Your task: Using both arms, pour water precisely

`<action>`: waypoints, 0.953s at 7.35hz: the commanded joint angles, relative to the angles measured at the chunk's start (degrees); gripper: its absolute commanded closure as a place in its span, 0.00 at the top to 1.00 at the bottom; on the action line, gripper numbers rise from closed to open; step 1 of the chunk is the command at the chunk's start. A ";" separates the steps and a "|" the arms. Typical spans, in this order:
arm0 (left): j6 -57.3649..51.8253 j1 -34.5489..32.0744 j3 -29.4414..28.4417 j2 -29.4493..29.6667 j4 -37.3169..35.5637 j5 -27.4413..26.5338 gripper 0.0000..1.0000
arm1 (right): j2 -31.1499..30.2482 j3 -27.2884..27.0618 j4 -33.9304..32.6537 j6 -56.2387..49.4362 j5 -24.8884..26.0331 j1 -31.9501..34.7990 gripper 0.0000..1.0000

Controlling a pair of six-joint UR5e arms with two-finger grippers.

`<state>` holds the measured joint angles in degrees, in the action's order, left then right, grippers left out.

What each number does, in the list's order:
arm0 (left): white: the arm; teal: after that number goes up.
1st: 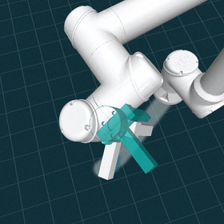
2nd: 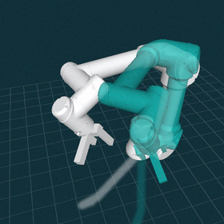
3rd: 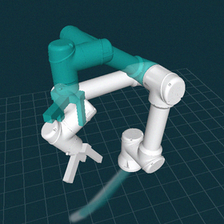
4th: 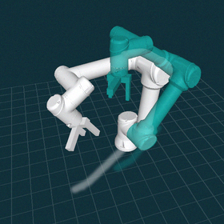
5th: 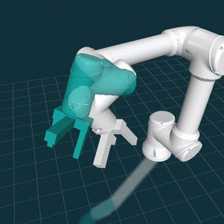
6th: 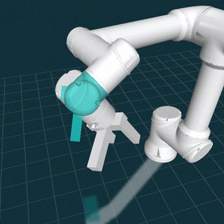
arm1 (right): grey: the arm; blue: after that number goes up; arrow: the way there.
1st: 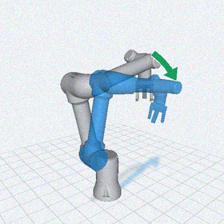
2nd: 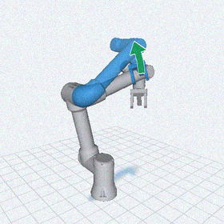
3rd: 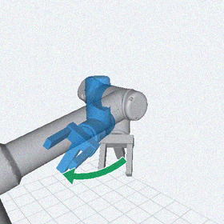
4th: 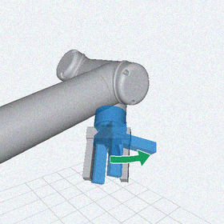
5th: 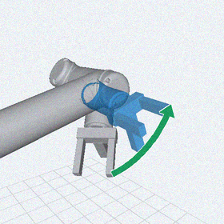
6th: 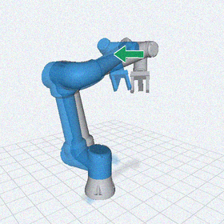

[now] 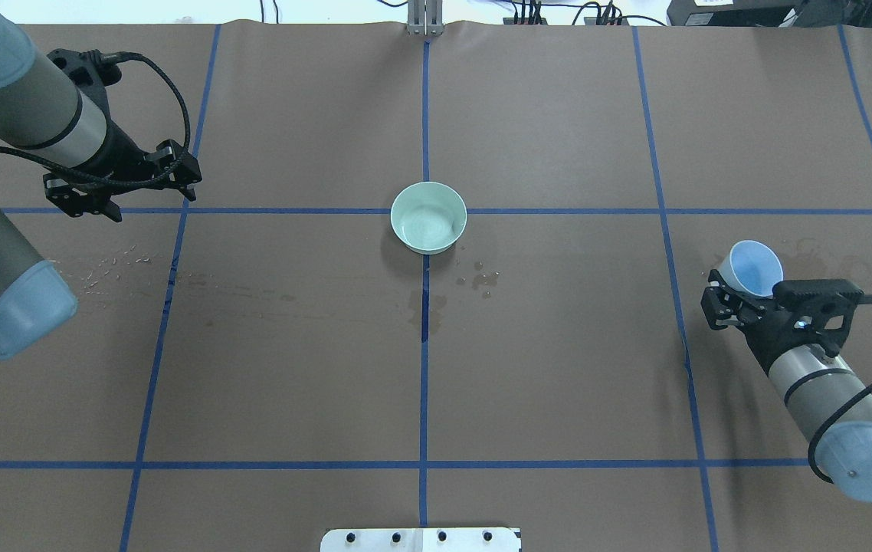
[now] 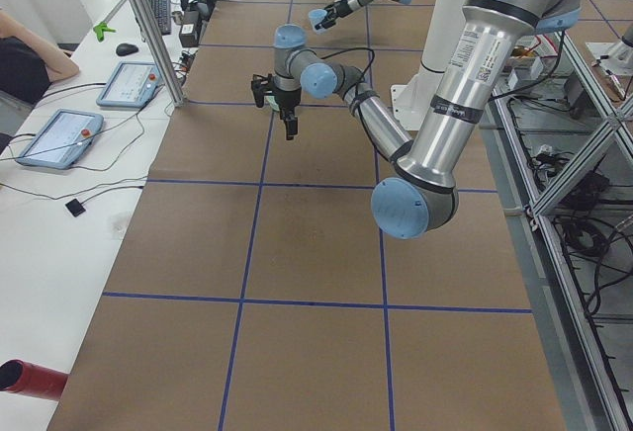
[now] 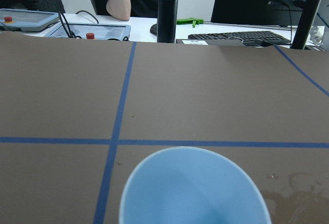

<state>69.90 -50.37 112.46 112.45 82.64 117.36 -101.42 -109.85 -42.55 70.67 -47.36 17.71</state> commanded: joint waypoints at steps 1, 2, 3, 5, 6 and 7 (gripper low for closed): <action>-0.47 -0.34 0.21 -0.04 0.41 0.14 1.00 | 9.52 -1.51 0.28 -16.96 -6.95 3.91 0.00; -5.34 -0.52 0.21 -0.22 0.16 -0.03 1.00 | 15.14 -0.99 0.10 -24.10 -7.04 4.70 0.00; -7.65 -0.96 -0.05 -0.91 0.07 -0.20 1.00 | 19.37 -0.72 -1.64 -25.04 -8.96 4.53 0.00; -19.13 -4.37 -0.14 -3.89 -0.02 0.14 1.00 | 25.90 -0.54 -9.62 -26.45 -11.07 4.27 0.00; -23.63 -5.43 -0.14 -5.65 0.50 0.14 1.00 | 28.53 0.24 -11.31 -28.46 -13.61 4.27 0.00; -28.46 -6.84 -0.14 -7.58 0.59 0.32 1.00 | 31.43 3.21 -11.50 -28.57 -13.99 4.27 0.00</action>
<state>47.51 -55.53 112.33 107.17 83.00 117.52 -73.56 -109.15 -52.71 43.05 -59.98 22.02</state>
